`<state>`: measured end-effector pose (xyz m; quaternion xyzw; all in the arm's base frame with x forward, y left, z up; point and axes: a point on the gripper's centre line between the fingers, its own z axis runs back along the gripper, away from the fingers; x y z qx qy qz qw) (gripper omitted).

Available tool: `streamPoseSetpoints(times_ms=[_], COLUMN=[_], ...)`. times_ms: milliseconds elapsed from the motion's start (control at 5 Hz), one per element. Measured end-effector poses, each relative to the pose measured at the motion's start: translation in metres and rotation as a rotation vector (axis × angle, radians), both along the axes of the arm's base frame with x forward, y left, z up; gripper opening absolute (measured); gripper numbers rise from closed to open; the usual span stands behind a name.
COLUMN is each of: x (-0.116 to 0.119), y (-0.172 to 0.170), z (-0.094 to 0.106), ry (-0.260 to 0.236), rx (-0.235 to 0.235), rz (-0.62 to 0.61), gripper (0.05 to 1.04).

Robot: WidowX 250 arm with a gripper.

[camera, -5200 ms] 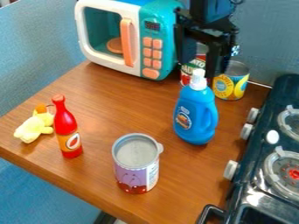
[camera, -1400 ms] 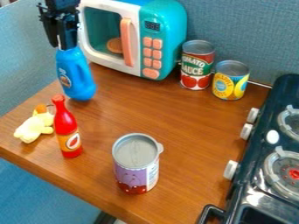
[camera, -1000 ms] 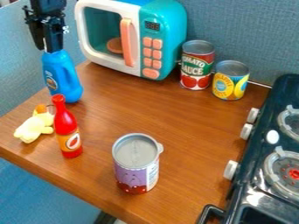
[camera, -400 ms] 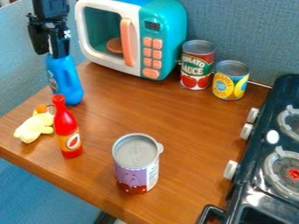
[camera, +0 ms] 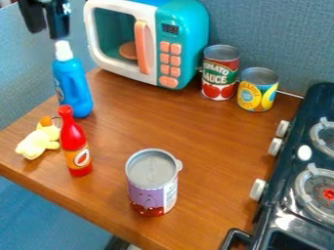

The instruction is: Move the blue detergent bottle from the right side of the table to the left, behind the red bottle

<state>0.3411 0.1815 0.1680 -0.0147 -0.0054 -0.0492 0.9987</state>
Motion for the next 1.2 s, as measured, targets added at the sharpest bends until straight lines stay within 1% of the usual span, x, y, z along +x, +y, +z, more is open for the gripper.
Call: streamPoseSetpoints(times_ms=[200,400,600,800,1000,1200], x=[-0.012,-0.019,-0.022,-0.027,-0.045,-0.056], y=[-0.024,-0.066,-0.109,-0.163,-0.213,-0.227], z=[0.017,0.028,0.013,-0.010,-0.036,-0.047], ry=[-0.003,-0.012,0.012,0.065,0.125,0.171], rx=[0.036,0.048,0.003,-0.012,-0.013,0.008], rz=[0.002,-0.051,-0.114,-0.235,-0.316,-0.310], gripper=[1.001,1.001,1.001,1.001,1.001,1.001])
